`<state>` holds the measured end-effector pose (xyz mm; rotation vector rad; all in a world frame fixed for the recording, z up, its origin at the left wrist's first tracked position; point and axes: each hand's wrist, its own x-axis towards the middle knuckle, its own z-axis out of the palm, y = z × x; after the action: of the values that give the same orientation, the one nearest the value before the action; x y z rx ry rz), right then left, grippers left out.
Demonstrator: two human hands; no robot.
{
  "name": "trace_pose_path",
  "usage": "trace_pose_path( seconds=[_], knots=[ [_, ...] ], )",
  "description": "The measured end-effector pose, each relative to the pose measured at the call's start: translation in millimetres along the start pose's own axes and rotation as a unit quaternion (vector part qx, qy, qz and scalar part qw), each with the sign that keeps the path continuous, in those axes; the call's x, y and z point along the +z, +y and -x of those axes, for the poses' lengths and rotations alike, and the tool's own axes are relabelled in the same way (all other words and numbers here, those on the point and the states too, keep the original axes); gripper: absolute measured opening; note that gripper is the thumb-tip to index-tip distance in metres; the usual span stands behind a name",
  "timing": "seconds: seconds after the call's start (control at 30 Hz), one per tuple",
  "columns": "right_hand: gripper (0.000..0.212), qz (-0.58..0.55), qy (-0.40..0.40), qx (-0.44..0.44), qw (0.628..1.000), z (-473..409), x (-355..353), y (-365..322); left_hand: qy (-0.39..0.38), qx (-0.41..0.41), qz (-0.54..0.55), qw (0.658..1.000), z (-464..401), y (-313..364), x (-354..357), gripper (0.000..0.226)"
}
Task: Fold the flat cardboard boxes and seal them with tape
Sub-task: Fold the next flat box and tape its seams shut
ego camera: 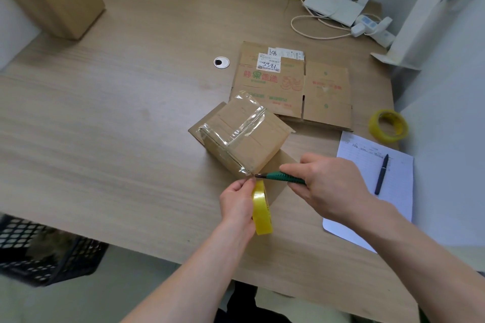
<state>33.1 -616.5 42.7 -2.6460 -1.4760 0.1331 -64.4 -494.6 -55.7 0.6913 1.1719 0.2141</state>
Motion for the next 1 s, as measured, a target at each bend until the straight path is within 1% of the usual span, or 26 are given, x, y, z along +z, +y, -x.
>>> trace_pose_path(
  seconds=[0.17, 0.27, 0.37, 0.43, 0.5, 0.57, 0.63, 0.67, 0.77, 0.83, 0.87, 0.93, 1.0],
  knots=[
    [0.020, 0.031, -0.017, -0.009, 0.999, -8.0, -6.1, -5.1, 0.019, -0.010, -0.023, 0.999, 1.3, 5.2, 0.9, 0.018],
    [0.022, 0.047, -0.050, 0.007, 0.998, -16.1, -9.2, -5.7, 0.028, -0.002, -0.065, 0.997, 0.9, 10.1, -0.1, 0.017],
    [0.027, 0.005, -0.097, 0.037, 0.995, -20.0, -16.0, 2.9, 0.030, 0.046, -0.145, 0.988, -0.1, 11.9, -6.0, 0.020],
    [0.028, -0.042, -0.129, 0.080, 0.988, -18.9, -20.8, 10.9, 0.049, 0.085, -0.198, 0.975, -1.7, 9.5, -13.9, 0.020],
    [0.027, -0.081, -0.140, 0.118, 0.980, -15.3, -20.3, 19.1, 0.061, 0.101, -0.215, 0.970, -2.5, 6.8, -20.8, 0.019],
    [0.028, -0.151, -0.130, 0.153, 0.968, -7.2, -15.7, 27.6, 0.054, 0.105, -0.226, 0.967, -2.9, 4.4, -22.3, 0.019],
    [0.032, -0.213, -0.099, 0.195, 0.952, 6.4, -6.5, 36.1, 0.037, 0.102, -0.230, 0.967, -0.4, 4.1, -21.6, 0.021],
    [0.033, -0.225, -0.080, 0.220, 0.946, 14.6, 1.6, 40.8, 0.029, 0.099, -0.230, 0.968, 1.3, 4.2, -21.3, 0.021],
    [0.035, -0.198, -0.023, 0.291, 0.936, 39.8, 36.4, 51.0, 0.003, 0.088, -0.232, 0.969, 4.8, 3.3, -22.4, 0.019],
    [0.023, -0.178, 0.008, 0.329, 0.928, 55.4, 62.5, 55.6, -0.013, 0.083, -0.232, 0.969, 7.4, 2.1, -23.5, 0.017],
    [0.021, -0.174, 0.015, 0.354, 0.919, 61.7, 74.6, 57.8, -0.022, 0.081, -0.235, 0.968, 9.2, 1.7, -23.8, 0.014],
    [0.025, -0.175, 0.008, 0.410, 0.895, 75.0, 97.5, 63.9, -0.042, 0.075, -0.240, 0.967, 13.9, 0.8, -23.5, 0.011],
    [0.036, -0.174, -0.018, 0.462, 0.869, 86.2, 114.0, 67.4, -0.068, 0.067, -0.238, 0.967, 18.3, 0.4, -22.5, 0.011]
  ],
)
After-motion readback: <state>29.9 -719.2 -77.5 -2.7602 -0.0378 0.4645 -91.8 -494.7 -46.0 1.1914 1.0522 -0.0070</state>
